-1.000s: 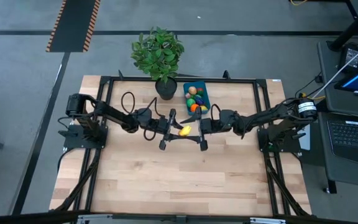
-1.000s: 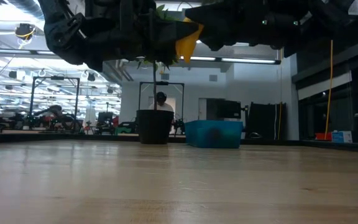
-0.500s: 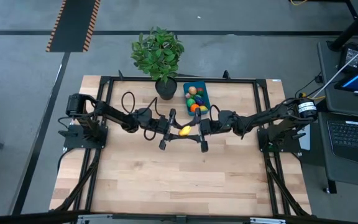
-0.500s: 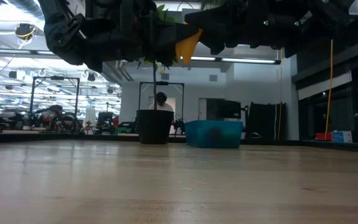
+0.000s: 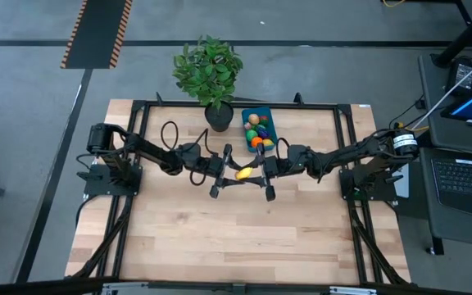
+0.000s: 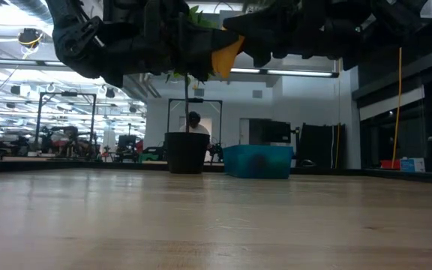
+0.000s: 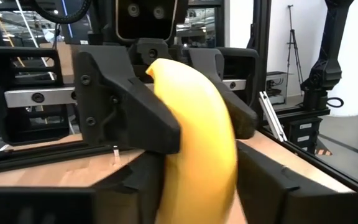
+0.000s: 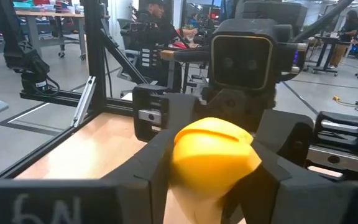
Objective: Pick and placing Produce into tupperware
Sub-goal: Put the banana into the blue bin
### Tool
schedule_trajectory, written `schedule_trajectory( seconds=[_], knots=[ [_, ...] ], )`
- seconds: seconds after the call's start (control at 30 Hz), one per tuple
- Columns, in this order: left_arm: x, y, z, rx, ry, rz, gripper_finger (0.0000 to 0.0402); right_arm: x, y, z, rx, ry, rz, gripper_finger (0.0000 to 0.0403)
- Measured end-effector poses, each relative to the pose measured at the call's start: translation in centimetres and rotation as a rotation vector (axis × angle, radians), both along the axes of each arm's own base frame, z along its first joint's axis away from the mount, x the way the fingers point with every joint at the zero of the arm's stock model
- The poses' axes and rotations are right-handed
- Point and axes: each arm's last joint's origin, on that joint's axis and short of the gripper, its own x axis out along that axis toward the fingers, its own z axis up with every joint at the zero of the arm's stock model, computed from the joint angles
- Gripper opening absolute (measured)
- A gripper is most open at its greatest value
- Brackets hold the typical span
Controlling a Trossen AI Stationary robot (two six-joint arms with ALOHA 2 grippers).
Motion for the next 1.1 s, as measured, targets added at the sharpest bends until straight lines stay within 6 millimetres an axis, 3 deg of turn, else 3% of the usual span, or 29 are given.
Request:
schedule_trajectory(
  seconds=[0.13, 0.3, 0.63, 0.9, 1.1],
  knots=[
    [0.0, 0.0, 0.0, 0.0, 0.001, -0.002, 0.0222, 0.0, 0.0, 0.0, 0.002, -0.001, -0.003, 0.0143],
    [0.0, 0.0, 0.0, -0.001, 0.004, -0.002, 0.0254, 0.0, 0.0, 0.0, 0.002, -0.004, -0.007, 0.0143],
    [0.0, -0.8, -0.2, -0.003, 0.025, -0.016, 0.026, 0.0, 0.0, -0.1, 0.005, 0.005, 0.004, 0.0143],
    [0.0, 0.0, -0.2, 0.004, 0.023, 0.004, 0.0261, 0.0, -0.1, -0.1, 0.009, 0.006, -0.007, 0.0143],
    [-1.9, 0.6, 0.3, 0.004, 0.015, 0.033, 0.0261, -0.7, -1.5, 0.6, 0.029, 0.059, -0.052, 0.0143]
  ],
)
